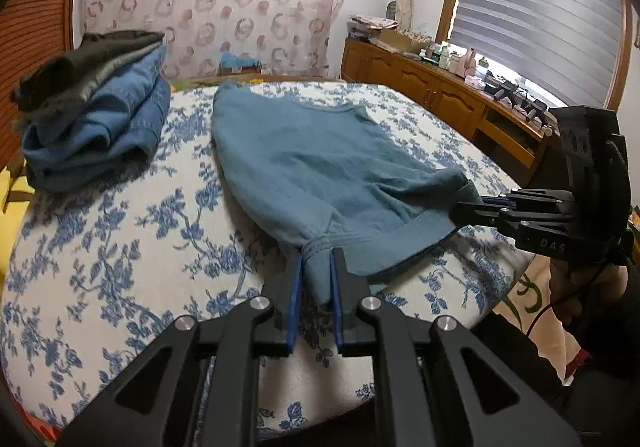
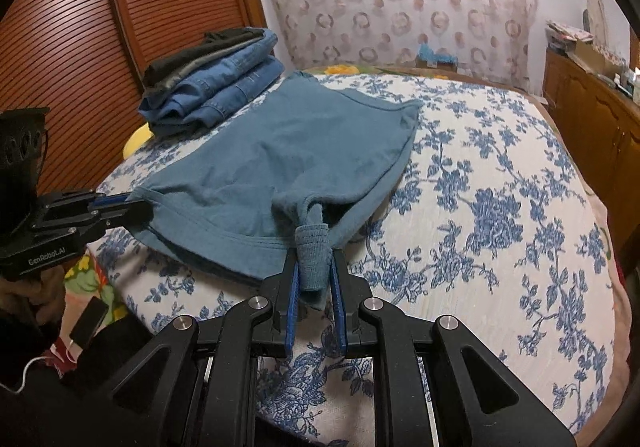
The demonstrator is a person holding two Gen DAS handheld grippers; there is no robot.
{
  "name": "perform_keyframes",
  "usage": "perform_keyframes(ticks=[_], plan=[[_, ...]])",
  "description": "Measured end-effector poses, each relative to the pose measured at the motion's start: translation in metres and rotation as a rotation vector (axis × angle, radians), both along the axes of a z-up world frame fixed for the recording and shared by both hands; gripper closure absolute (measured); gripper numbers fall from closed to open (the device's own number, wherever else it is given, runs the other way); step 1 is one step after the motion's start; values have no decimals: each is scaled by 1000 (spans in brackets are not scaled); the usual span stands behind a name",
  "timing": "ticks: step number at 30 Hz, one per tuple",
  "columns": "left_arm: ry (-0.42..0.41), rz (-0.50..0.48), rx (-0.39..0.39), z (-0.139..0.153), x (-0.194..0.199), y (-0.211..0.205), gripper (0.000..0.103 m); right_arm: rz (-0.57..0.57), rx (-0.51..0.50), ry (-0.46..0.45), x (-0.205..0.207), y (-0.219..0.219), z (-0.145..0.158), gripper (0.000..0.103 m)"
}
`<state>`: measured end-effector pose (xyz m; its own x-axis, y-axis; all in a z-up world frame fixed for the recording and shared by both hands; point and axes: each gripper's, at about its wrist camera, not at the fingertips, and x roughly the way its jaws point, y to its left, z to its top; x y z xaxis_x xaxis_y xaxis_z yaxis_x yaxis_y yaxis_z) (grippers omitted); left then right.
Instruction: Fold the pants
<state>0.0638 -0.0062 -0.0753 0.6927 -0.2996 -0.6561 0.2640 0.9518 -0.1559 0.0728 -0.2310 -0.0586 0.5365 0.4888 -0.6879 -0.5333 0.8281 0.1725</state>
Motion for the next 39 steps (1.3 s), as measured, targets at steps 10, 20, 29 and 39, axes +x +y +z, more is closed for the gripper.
perform_keyframes(ticks=[10,20,29,39], plan=[[46,46,13,-22,1,-2,80,-13,-10,10,-1,0,-12,90],[38,27,-55,-23,0,4,86,-22,29,29,0,-7,-16,88],[-53,7,-69,9,-15,3,93,-5,63,9,-7,-9,-2,90],[-132,-14,-75,42,-23,6,93,9,112,-57,-21,-15,34,90]])
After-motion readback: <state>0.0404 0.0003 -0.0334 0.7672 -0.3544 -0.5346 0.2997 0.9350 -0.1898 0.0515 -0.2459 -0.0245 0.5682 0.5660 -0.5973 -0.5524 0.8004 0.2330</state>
